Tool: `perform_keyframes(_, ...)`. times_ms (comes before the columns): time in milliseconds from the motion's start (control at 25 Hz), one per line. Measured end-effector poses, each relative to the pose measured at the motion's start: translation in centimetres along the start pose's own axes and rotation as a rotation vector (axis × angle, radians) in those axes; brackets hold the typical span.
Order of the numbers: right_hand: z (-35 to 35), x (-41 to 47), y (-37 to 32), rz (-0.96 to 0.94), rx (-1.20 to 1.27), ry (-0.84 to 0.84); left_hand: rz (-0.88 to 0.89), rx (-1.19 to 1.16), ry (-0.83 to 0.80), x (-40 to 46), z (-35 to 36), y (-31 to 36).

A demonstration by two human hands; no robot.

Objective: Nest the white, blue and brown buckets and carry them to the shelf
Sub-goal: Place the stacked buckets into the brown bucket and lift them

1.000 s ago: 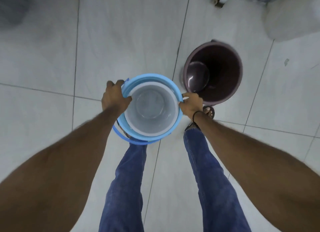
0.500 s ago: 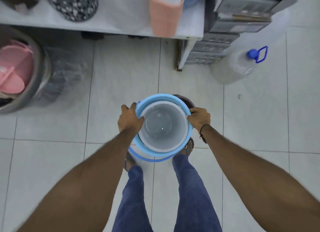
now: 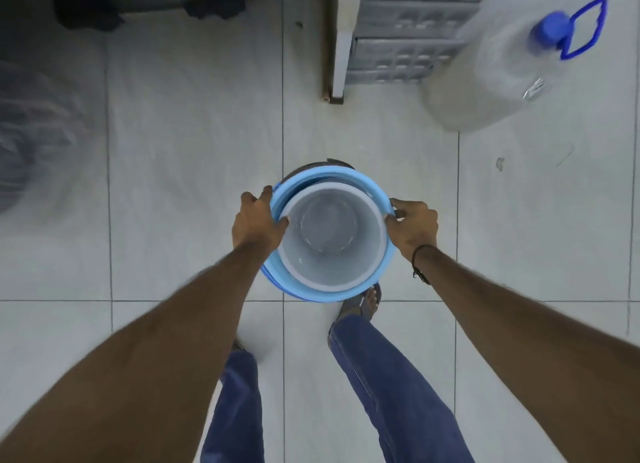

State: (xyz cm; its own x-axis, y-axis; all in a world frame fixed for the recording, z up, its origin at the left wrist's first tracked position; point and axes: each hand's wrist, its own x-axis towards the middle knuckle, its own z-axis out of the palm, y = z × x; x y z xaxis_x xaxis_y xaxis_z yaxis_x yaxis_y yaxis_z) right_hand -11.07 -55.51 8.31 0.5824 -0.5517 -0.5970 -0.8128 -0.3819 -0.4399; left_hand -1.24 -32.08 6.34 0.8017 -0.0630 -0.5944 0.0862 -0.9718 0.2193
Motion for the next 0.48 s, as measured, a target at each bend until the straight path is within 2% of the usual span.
perform_keyframes(280, 6.9, 5.3, 4.4, 0.060, -0.005, 0.043, -0.072, 0.021, -0.016, 5.9, 7.8, -2.1)
perform_keyframes(480, 9.8, 6.7, 5.8, 0.247, 0.036, -0.081, -0.198, -0.071, -0.198, 7.9, 8.8, -4.9)
